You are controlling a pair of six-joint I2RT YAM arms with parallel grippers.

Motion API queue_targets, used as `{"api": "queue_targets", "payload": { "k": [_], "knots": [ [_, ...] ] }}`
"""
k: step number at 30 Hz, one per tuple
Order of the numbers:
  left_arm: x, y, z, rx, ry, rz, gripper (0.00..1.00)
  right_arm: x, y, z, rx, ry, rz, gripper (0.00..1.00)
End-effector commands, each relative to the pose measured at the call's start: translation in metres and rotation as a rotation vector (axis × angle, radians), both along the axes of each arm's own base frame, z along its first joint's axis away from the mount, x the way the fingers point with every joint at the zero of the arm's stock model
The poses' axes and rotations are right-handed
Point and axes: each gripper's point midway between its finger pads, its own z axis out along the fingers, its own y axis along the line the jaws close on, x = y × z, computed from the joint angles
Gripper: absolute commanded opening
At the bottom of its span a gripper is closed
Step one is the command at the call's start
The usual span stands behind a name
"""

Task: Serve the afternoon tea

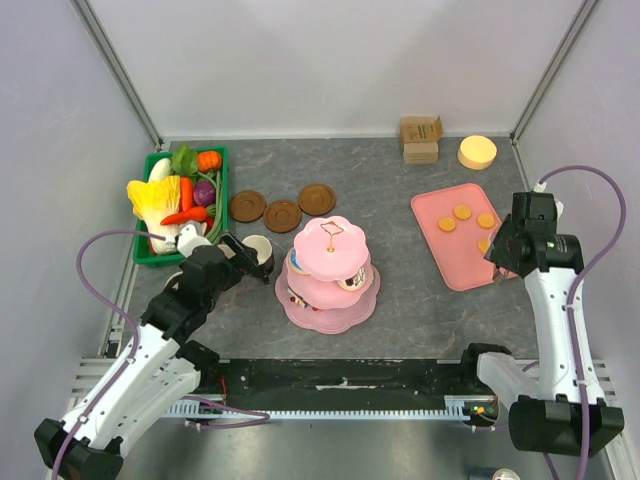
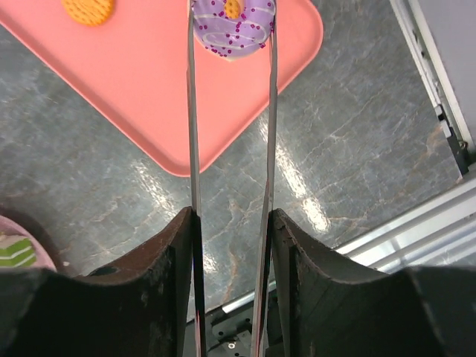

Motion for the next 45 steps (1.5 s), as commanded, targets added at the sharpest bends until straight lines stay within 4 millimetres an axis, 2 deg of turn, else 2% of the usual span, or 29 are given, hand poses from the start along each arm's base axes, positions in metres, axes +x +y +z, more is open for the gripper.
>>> {"api": "queue_targets", "payload": {
  "k": [1,4,6,8,11,13,16,20,22,25,28,30,31,33,36,38,40,42,44,45],
  "knots": [
    [0.007,0.002,0.007,0.022,-0.034,0.004,0.99,0.011,0.001,0.040,-0.015,-0.154,0.036,0.43],
    [0.006,-0.001,0.008,0.013,-0.032,-0.007,0.99,0.017,0.010,0.056,0.017,-0.226,0.069,0.42],
    [0.005,-0.003,0.008,0.001,-0.024,-0.016,0.99,0.025,0.024,0.073,0.070,-0.295,0.130,0.41],
    [0.003,-0.006,0.010,-0.014,-0.020,-0.026,0.99,0.037,0.038,0.099,0.115,-0.397,0.194,0.41],
    [-0.001,-0.005,0.011,-0.021,-0.005,-0.027,0.99,0.049,0.075,0.143,0.252,-0.564,0.353,0.39],
    [-0.003,-0.004,0.016,-0.032,-0.010,-0.017,0.99,0.053,0.088,0.171,0.286,-0.640,0.422,0.39],
    [-0.006,-0.002,0.023,-0.047,-0.024,-0.009,0.99,0.054,0.101,0.217,0.305,-0.758,0.503,0.39],
    [-0.011,0.002,0.029,-0.059,-0.035,0.000,0.99,0.049,0.136,0.258,0.425,-0.872,0.677,0.38],
    [-0.015,0.004,0.029,-0.055,-0.026,0.006,0.99,0.046,0.147,0.279,0.435,-0.925,0.734,0.38],
    [-0.019,0.007,0.031,-0.055,-0.023,0.011,0.99,0.046,0.166,0.299,0.470,-0.951,0.822,0.38],
    [-0.021,0.007,0.028,-0.060,-0.007,0.016,0.99,0.049,0.201,0.317,0.553,-1.002,0.912,0.39],
    [-0.023,0.007,0.027,-0.059,0.000,0.015,0.99,0.046,0.239,0.320,0.582,-0.981,1.002,0.38],
    [-0.024,0.008,0.027,-0.059,0.002,0.016,0.99,0.053,0.249,0.320,0.567,-0.975,1.004,0.38],
    [-0.028,0.011,0.025,-0.053,0.019,0.020,0.99,0.045,0.292,0.319,0.571,-0.937,1.108,0.38],
    [-0.035,0.010,0.026,-0.074,0.027,0.015,0.99,0.034,0.340,0.316,0.575,-0.898,1.219,0.38],
    [-0.041,0.012,0.024,-0.083,0.043,0.021,0.99,0.023,0.360,0.309,0.550,-0.868,1.271,0.38],
    [-0.048,0.017,0.025,-0.085,0.054,0.038,0.99,0.012,0.371,0.295,0.515,-0.824,1.278,0.39],
    [-0.055,0.023,0.026,-0.086,0.065,0.063,0.99,-0.002,0.382,0.274,0.506,-0.776,1.291,0.38],
    [-0.063,0.029,0.028,-0.091,0.071,0.080,0.99,-0.024,0.394,0.246,0.517,-0.705,1.343,0.39],
    [-0.067,0.033,0.028,-0.089,0.077,0.095,0.99,-0.035,0.398,0.239,0.525,-0.687,1.361,0.39]
  ]
}}
